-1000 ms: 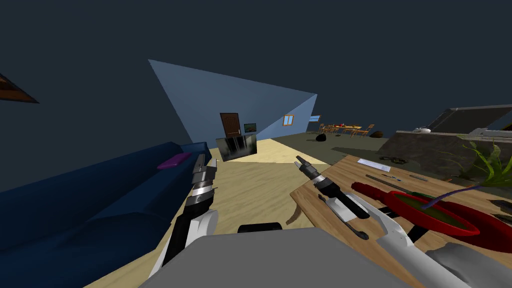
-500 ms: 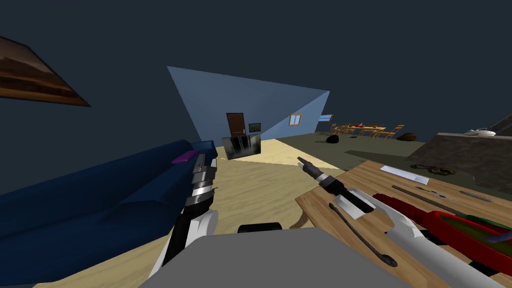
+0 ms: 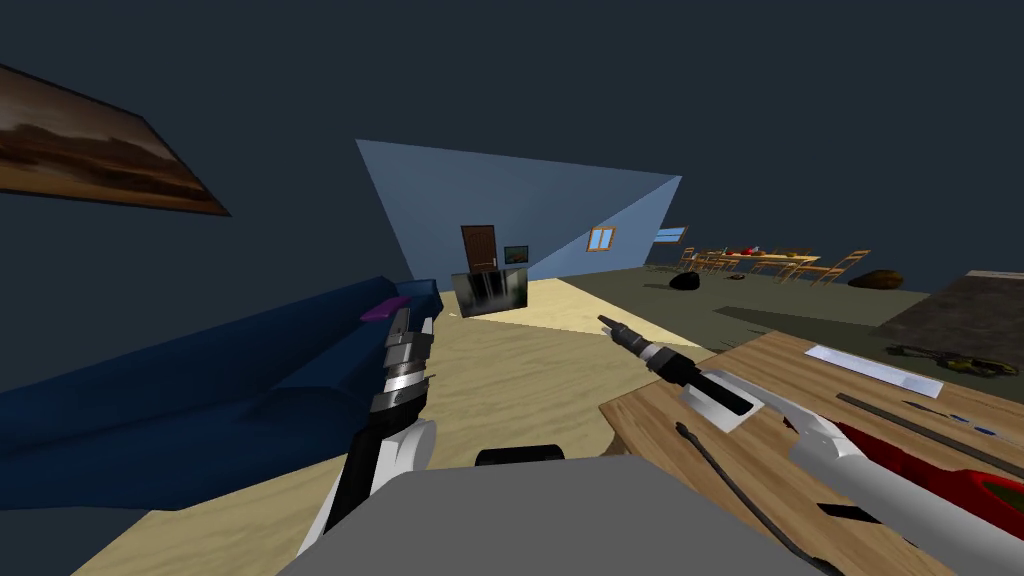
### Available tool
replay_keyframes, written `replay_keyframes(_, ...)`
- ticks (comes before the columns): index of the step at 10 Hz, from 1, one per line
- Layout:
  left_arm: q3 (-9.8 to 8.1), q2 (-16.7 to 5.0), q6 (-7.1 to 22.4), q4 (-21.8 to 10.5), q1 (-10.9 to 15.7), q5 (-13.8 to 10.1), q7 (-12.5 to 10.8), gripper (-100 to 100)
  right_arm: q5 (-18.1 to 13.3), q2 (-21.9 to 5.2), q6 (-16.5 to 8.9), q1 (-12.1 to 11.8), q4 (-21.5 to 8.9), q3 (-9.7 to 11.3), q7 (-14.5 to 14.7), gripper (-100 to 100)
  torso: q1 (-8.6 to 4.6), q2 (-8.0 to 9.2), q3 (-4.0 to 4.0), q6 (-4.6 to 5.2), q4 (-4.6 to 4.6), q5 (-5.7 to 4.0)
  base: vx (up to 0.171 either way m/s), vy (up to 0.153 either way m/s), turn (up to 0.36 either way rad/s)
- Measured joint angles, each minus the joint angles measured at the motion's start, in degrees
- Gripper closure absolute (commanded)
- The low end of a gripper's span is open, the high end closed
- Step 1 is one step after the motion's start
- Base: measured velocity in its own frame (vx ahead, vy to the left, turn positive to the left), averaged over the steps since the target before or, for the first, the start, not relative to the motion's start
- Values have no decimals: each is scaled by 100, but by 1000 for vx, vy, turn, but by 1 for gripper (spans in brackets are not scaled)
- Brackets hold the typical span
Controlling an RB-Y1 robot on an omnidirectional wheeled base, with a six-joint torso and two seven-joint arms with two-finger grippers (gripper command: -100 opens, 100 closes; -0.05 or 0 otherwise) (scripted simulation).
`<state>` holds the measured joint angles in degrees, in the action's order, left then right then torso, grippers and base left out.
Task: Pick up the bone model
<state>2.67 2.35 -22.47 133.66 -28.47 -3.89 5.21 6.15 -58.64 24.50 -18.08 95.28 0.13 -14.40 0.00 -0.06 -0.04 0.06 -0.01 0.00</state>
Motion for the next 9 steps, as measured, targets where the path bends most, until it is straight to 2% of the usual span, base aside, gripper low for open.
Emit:
replay_keyframes(1,0,0,0,0,0,0,0,0,-33,-171,-5,4,-146,52,-37,-100,-1,1,0,-2,0,0,18,-25,258)
replay_keyframes(2,0,0,0,0,1,0,0,0,-94,-350,26,50,-422,164,-87,-100,-7,-2,-1,-4,-1,-2,14,-27,79)
replay_keyframes(4,0,0,0,0,0,0,0,0,-178,-602,-18,32,-612,271,-127,-100,-6,2,1,-1,0,-2,7,-24,149)
replay_keyframes(5,0,0,0,0,0,0,0,0,-251,-798,-43,17,-781,373,-169,-100,-8,4,2,-1,1,-2,1,-35,181)
replay_keyframes(7,0,0,0,0,0,0,0,0,-504,-1017,-165,50,-1126,719,-183,-100,-13,6,3,1,1,-4,-6,-42,153)
replay_keyframes(9,0,0,0,0,0,0,0,0,-693,-1168,-216,-97,-1314,906,-177,-100,-9,11,7,4,3,-3,-7,-17,15)
